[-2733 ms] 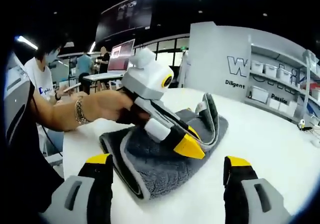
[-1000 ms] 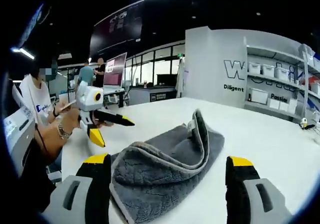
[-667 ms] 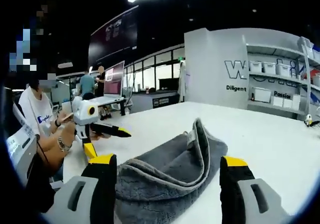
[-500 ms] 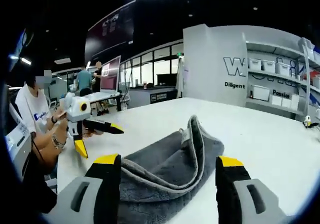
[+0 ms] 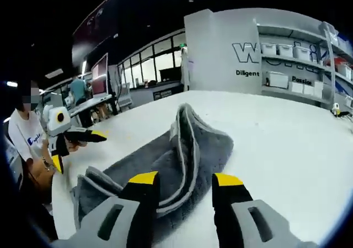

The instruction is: Open the folded towel by lifting each exposed corner and separating the folded layers until the towel lies flat within the target outline without major curled edges

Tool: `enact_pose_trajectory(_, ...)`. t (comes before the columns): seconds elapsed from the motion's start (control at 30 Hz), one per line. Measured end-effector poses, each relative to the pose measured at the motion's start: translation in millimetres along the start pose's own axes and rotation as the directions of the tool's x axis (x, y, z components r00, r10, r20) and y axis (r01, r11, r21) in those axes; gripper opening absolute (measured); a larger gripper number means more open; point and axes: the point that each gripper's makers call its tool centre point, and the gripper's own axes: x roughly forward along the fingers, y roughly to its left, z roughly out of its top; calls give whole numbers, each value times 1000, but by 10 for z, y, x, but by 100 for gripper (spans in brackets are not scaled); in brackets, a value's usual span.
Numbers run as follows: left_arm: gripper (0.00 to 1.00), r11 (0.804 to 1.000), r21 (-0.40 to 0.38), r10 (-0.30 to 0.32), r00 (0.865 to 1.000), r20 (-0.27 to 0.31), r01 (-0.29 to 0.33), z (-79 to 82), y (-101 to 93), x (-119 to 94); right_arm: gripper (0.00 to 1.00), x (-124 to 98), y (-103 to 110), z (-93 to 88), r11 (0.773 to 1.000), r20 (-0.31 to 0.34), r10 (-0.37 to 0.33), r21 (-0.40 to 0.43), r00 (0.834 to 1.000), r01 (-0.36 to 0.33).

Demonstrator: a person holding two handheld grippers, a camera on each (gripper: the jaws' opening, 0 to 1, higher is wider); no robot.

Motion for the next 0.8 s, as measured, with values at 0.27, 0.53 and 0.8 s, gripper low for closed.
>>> enact_pose_trajectory(0.27,98,1000,-11,7,1000,-5,-7,-27,30,-10,26,93,-28,-200,999,-51,29,36,998,-28)
enact_pose_trajectory(0.53,98,1000,-19,-8,1000,-1,8,-26,5,11,3,89,46,-235,996,-54,79,41,995,-77)
enact_pose_trajectory(0.8,98,1000,-19,-9,1000,-6,9,-44,1,19,1,43,75,-175,997,-37,75,-5,996,-75)
